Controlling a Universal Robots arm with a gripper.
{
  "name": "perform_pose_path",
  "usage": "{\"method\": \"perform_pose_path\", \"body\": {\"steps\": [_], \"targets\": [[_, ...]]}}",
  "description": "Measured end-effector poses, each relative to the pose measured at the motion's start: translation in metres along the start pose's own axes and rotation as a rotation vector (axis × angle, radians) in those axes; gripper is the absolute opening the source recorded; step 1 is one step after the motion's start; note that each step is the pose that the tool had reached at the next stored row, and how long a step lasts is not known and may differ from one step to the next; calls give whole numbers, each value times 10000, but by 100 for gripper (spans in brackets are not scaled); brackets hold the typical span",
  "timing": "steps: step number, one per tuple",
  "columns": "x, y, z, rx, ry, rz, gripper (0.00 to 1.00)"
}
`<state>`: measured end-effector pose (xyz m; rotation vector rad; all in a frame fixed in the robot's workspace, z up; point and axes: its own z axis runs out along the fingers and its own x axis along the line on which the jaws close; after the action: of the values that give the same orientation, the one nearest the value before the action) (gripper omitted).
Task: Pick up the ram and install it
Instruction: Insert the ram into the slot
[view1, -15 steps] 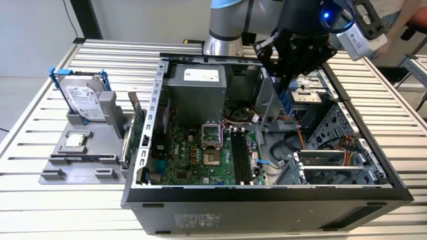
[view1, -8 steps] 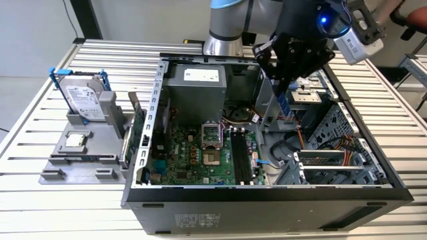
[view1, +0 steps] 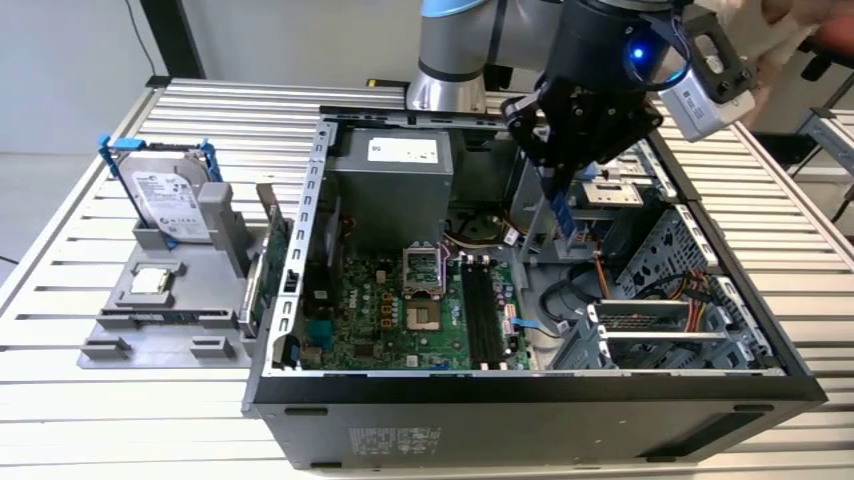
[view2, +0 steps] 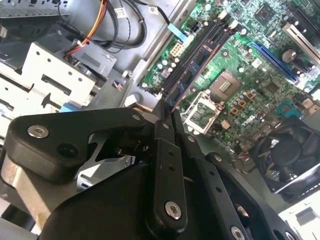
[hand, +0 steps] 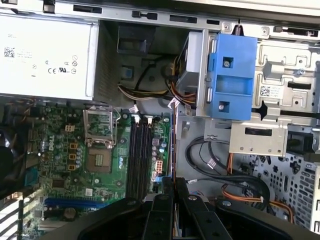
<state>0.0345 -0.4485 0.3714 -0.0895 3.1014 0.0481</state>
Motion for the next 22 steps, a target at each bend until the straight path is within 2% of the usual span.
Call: {"method": "perform_pose_path", "body": {"steps": [5,15,19,22], "targets": [[2,-1,21,1,-1,19,0],[2,-1,26,1,-1,18,0],[7,-2,74,2,-2,55,0],[13,-3,126,19,-10,323,0]]}}
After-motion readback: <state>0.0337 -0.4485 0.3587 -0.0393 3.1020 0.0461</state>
